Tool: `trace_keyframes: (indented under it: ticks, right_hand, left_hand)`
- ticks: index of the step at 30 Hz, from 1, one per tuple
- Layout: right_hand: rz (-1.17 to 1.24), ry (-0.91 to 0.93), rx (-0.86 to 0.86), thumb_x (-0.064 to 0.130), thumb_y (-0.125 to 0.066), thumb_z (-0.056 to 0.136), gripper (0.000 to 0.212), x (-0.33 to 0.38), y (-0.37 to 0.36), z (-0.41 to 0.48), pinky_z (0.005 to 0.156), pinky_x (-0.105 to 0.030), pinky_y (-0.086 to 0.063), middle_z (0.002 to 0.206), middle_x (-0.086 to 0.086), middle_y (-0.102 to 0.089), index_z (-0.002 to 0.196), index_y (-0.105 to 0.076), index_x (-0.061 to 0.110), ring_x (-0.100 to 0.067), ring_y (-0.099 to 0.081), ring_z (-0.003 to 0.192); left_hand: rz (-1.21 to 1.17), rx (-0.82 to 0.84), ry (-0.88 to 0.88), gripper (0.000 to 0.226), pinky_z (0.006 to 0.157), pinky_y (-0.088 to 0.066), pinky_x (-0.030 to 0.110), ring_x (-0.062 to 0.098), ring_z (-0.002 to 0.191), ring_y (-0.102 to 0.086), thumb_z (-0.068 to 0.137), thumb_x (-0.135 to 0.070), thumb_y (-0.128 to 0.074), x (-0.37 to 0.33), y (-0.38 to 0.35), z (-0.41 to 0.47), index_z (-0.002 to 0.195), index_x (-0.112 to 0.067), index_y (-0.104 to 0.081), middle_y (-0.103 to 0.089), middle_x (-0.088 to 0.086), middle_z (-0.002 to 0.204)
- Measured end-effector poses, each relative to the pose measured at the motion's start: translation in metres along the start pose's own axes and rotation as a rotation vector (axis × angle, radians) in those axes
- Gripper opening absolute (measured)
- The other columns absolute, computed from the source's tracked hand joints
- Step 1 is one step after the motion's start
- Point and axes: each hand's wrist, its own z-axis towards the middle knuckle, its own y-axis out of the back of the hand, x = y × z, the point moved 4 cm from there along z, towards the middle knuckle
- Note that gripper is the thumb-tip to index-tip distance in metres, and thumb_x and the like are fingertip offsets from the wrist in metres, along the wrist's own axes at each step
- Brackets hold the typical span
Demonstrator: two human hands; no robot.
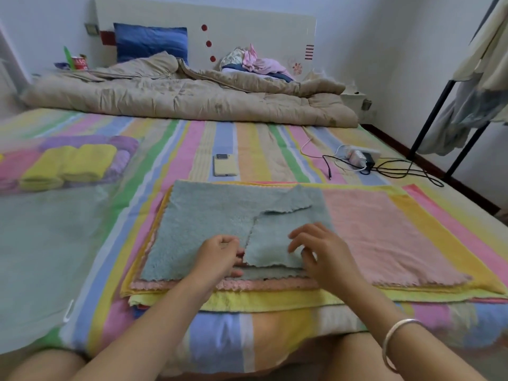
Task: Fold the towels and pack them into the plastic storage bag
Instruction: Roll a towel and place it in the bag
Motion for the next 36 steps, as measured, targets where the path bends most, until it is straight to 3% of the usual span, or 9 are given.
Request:
trace_keyframes:
  ticks: [3,6,8,11,16,20,29,33,36]
  right_hand:
    - [-0.026,-0.195,-0.034,-0.007,-0.057,0.077,0.038,-0.030,0.003,0.015,0.066,-0.036,-0.050,0.103,0.011,-0.063,0.092,-0.066,0.027,-0.016,-0.056,0.098]
    - [-0.193,-0.311,0.129,0.003,-0.053,0.084,0.043,-0.062,-0.011,0.035,0.074,-0.037,-0.049,0.126,0.006,-0.053,0.120,-0.057,0.027,-0.019,-0.047,0.116]
    - [-0.266,-0.363,0.222,0.005,-0.052,0.084,0.053,-0.081,-0.024,0.051,0.080,-0.039,-0.048,0.136,0.000,-0.045,0.133,-0.047,0.024,-0.024,-0.041,0.123]
    - [-0.314,-0.415,0.243,0.008,-0.051,0.085,0.052,-0.101,-0.041,0.075,0.079,-0.039,-0.046,0.136,-0.003,-0.045,0.134,-0.045,0.022,-0.026,-0.042,0.124]
    - [-0.287,-0.400,0.050,0.020,-0.054,0.089,0.020,-0.113,-0.049,0.104,0.070,-0.036,-0.046,0.111,-0.002,-0.060,0.106,-0.063,0.021,-0.027,-0.053,0.109]
    - [-0.205,-0.432,-0.059,0.024,-0.055,0.090,0.016,-0.102,-0.051,0.139,0.065,-0.031,-0.037,0.105,-0.003,-0.062,0.100,-0.067,0.022,-0.029,-0.057,0.100]
    - [0.161,-0.291,0.127,0.020,-0.066,0.085,0.012,-0.021,-0.125,0.232,0.077,-0.040,-0.052,0.099,-0.003,-0.070,0.098,-0.065,0.019,-0.032,-0.065,0.081]
    - [0.234,-0.259,0.185,0.019,-0.066,0.083,0.014,0.021,-0.166,0.255,0.081,-0.034,-0.048,0.101,-0.004,-0.070,0.096,-0.067,0.015,-0.028,-0.063,0.096]
    - [0.236,-0.237,0.224,0.019,-0.067,0.084,0.015,0.040,-0.186,0.266,0.080,-0.029,-0.044,0.102,-0.004,-0.069,0.098,-0.068,0.014,-0.027,-0.061,0.098]
  left_hand:
    - [0.198,-0.064,-0.045,0.026,0.065,-0.061,0.042,0.022,0.069,-0.068,0.093,-0.036,-0.059,-0.013,-0.002,0.010,0.096,-0.010,-0.063,-0.071,0.007,0.084]
    - [0.524,-0.060,-0.125,0.044,0.068,-0.061,0.041,0.021,0.054,-0.068,0.088,-0.054,-0.059,-0.029,-0.011,0.020,0.068,-0.015,-0.059,-0.071,0.008,0.070]
    - [0.690,-0.026,-0.135,0.052,0.067,-0.058,0.037,0.022,0.051,-0.068,0.085,-0.061,-0.058,-0.032,-0.016,0.027,0.051,-0.022,-0.048,-0.061,0.004,0.052]
    - [0.685,0.043,-0.080,0.064,0.058,-0.048,0.032,0.025,0.045,-0.059,0.083,-0.061,-0.061,-0.021,-0.018,0.040,0.042,-0.020,-0.035,-0.039,-0.003,0.042]
    - [0.792,-0.051,-0.119,0.048,0.057,-0.044,0.026,0.017,0.061,-0.065,0.082,-0.063,-0.061,-0.010,-0.021,0.037,0.060,-0.021,-0.057,-0.056,-0.011,0.052]
    - [0.632,-0.132,-0.293,0.035,0.049,-0.036,0.024,0.005,0.048,-0.044,0.085,-0.046,-0.068,-0.011,-0.016,0.026,0.063,-0.024,-0.051,-0.045,-0.009,0.048]
    - [0.468,-0.258,-0.240,0.032,0.045,-0.028,0.019,0.005,0.040,-0.036,0.080,-0.036,-0.075,-0.002,0.092,0.000,0.063,-0.019,-0.053,-0.042,-0.008,0.043]
    - [0.441,-0.333,-0.200,0.033,0.049,-0.029,0.025,0.006,0.038,-0.034,0.077,-0.031,-0.078,0.009,0.127,-0.010,0.060,-0.019,-0.052,-0.043,-0.007,0.039]
    - [0.437,-0.348,-0.165,0.030,0.044,-0.029,0.019,0.007,0.038,-0.035,0.078,-0.029,-0.077,0.012,0.143,-0.014,0.063,-0.017,-0.054,-0.043,-0.006,0.039]
